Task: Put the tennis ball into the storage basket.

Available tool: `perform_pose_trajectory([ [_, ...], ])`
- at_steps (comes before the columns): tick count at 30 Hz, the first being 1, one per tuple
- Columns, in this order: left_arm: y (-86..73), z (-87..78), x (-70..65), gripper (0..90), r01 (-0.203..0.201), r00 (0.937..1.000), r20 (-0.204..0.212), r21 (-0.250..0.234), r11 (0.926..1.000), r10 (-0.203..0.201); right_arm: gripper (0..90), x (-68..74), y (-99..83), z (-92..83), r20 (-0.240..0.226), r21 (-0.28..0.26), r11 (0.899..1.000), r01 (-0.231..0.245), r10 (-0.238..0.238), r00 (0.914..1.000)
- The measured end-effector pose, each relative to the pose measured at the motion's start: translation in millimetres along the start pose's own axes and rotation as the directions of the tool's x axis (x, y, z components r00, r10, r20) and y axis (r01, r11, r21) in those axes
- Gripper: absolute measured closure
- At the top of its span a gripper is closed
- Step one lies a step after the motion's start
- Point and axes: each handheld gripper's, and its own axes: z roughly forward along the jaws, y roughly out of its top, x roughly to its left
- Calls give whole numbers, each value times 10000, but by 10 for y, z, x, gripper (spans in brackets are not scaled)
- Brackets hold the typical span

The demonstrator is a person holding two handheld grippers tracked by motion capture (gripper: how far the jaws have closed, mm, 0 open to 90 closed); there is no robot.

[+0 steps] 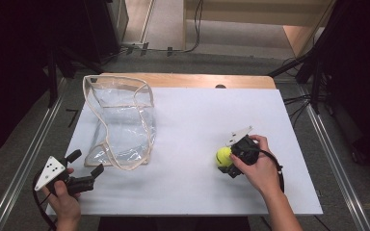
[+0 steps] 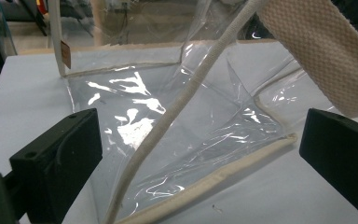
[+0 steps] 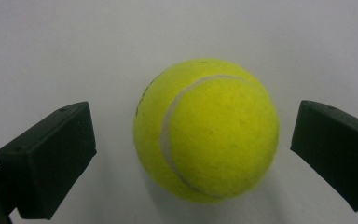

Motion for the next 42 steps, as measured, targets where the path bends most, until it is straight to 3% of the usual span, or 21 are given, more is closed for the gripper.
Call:
perform_pose_trajectory([
  [7, 0, -5, 3, 0, 20, 10000, 24, 6, 10000, -20, 0, 12, 13, 48, -48, 302, 9994, 148, -147, 9999],
  [20, 0, 0, 1, 0, 7, 10000, 52, 2, 10000, -7, 0, -6, 26, 96, 127, 506, 9987, -34, 28, 9999],
  [21, 0, 0, 1, 0, 2, 10000, 54, 1, 10000, -2, 64, -9, 25, 96, 182, 478, 9988, -58, 50, 9998],
  [28, 0, 5, -3, 0, -59, 10000, 60, 41, 10000, 59, 65, -22, 25, 103, 102, 464, 9989, -5, 1, 9999],
  [31, 0, 6, -5, 0, -83, 10000, 51, 53, 10000, 83, 156, -28, 19, 103, 189, 517, 9985, -153, 143, 9997],
  [36, 0, 9, -9, 0, -87, 10000, 36, 64, 9999, 86, 220, -39, 2, 100, 26, 508, 9983, -301, 300, 9995],
  [42, 0, 10, -8, 0, -90, 9999, 46, 62, 9999, 90, 225, -47, -5, 91, -18, 499, 9982, -327, 328, 9995],
])
